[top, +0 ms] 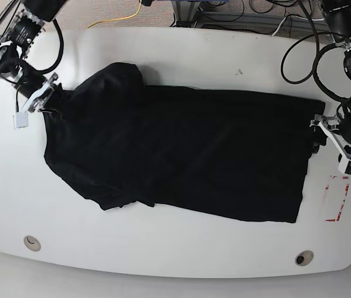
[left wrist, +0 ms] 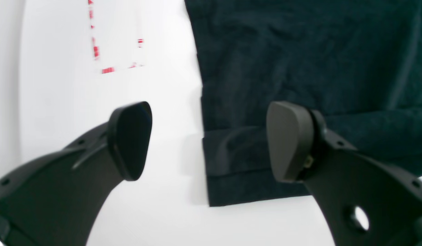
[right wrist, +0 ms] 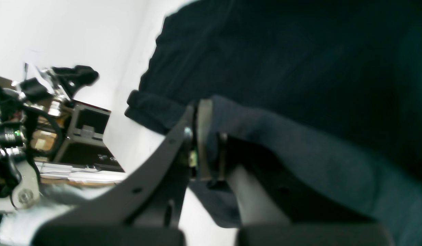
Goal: Layout the t-shirt on the table in an organized manner, then fold the t-shirt properly
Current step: 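Release and regrasp the shirt edge with the right gripper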
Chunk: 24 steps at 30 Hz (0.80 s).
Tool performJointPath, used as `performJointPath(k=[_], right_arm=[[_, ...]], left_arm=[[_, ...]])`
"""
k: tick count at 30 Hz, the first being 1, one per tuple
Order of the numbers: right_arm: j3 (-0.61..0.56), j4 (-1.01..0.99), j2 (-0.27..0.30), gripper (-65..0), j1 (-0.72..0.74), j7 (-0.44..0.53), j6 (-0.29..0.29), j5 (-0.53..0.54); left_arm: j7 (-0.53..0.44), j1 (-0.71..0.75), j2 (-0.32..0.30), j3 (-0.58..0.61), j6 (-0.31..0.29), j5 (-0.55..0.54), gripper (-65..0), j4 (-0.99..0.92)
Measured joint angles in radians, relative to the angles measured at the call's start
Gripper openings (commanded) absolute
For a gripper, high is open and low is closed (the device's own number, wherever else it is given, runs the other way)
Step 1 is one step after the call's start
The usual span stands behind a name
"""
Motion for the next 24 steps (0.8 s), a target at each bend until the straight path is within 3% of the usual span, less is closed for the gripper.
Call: performJointPath(k=[10, 13, 17, 21, 23, 24], right_arm=[[0.0, -0.183, 0.012, -64.2, 0.143, 0.0, 0.0, -0.011], [0.0, -0.222, 0.016, -58.0, 0.171, -0.001, 0.0, -0.012], [0.006, -0.266, 0.031, -36.6, 0.208, 0.002, -0.005, -0.115], [0.01, -0.283, 0.029, -8.4, 0.224, 0.005, -0.004, -0.153], [0.01, -0.283, 0.028, 0.0, 0.22, 0.005, -0.004, -0.153], [0.01, -0.283, 0.029, 0.0, 0.215, 0.005, -0.004, -0.153]], left_arm=[[-0.003, 0.006, 0.006, 0.001, 0.001, 0.001, -16.7, 0.0], [-0.003, 0.022, 0.005, 0.002, 0.0, 0.0, -16.7, 0.001], [-0.002, 0.04, 0.005, 0.002, 0.0, 0.001, -16.7, 0.0], [-0.003, 0.043, 0.006, 0.002, 0.0, 0.0, -16.7, 0.0], [-0.007, 0.05, 0.007, 0.002, 0.0, 0.0, -16.7, 0.001], [-0.006, 0.056, 0.008, 0.002, 0.0, -0.001, -16.7, 0.002]])
